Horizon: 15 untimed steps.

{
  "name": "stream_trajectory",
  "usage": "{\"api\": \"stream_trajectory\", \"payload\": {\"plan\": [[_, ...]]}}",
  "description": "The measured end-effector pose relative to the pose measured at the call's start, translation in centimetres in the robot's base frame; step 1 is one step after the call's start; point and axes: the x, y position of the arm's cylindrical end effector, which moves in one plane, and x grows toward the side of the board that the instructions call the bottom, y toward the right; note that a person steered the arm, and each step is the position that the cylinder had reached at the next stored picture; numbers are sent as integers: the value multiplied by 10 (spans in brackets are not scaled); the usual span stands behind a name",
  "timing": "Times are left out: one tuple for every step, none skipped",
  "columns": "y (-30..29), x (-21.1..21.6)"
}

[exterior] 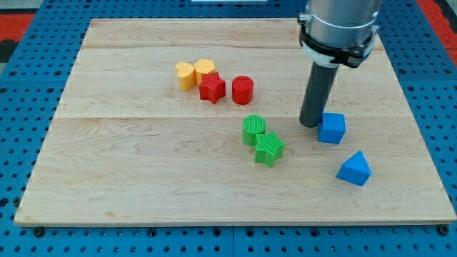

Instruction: Separate the green blocks from each other

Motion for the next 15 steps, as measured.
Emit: {"api": "stream_trajectory", "payload": {"plan": [[6,0],[-9,2],[-9,2],[-54,30],[-77,73],[-123,75],[-166,72],[-175,71],[-131,71],[-101,42],[-65,14],[-72,-12],[-134,-11],[-107,-38],[-47,-37]]}}
